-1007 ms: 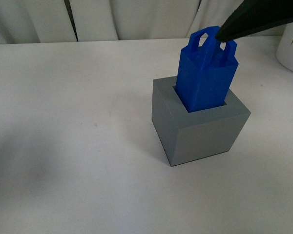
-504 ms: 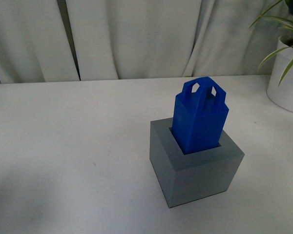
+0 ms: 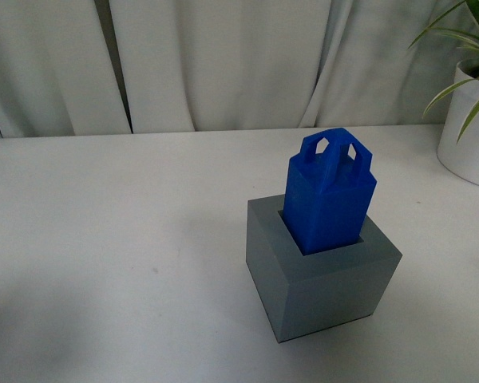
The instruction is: Insert blue part into gray base
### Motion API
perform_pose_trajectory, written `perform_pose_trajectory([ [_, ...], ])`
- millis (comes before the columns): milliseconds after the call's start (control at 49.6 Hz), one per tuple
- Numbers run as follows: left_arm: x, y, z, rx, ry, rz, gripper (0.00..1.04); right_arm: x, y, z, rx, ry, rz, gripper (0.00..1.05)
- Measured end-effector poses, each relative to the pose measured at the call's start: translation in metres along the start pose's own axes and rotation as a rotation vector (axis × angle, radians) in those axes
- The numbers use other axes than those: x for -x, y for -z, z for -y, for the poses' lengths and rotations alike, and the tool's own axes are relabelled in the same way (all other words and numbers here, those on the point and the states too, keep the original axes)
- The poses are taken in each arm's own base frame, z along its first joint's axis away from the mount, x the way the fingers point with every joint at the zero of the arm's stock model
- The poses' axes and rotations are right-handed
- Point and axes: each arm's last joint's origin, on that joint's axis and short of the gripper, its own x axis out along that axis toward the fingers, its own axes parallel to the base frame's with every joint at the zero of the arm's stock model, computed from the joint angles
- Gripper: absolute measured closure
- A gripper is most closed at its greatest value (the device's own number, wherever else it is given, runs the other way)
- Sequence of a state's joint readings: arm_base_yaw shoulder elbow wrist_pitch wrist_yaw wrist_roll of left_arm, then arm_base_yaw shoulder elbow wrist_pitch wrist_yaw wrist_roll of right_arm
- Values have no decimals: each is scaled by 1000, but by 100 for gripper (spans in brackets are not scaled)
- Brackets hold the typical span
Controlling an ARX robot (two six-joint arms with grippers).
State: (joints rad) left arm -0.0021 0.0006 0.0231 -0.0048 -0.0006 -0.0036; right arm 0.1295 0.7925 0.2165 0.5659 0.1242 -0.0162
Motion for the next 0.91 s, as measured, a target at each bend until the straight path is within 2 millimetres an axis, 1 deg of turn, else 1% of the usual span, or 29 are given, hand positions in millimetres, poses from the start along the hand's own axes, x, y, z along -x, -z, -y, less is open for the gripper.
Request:
perform_pose_trajectory([
  [81,0,0,0,0,0,0,6,8,7,3,-3,-3,6,103],
  [201,0,0,0,0,0,0,6,18,17,12,-5,-19,1,103],
  [282,0,0,0,0,-1,0,6,24,21,17,-6,6,3,103],
  [504,0,0,0,0,0,0,6,35,28,17,-7,4,5,103],
  [745,0,0,0,0,0,0,6,43,34,17,-7,3,6,103],
  [806,0,0,0,0,0,0,6,45,40,17,-7,3,15,103],
  [907,0,0,0,0,0,0,6,48,40,17,-7,3,13,103],
])
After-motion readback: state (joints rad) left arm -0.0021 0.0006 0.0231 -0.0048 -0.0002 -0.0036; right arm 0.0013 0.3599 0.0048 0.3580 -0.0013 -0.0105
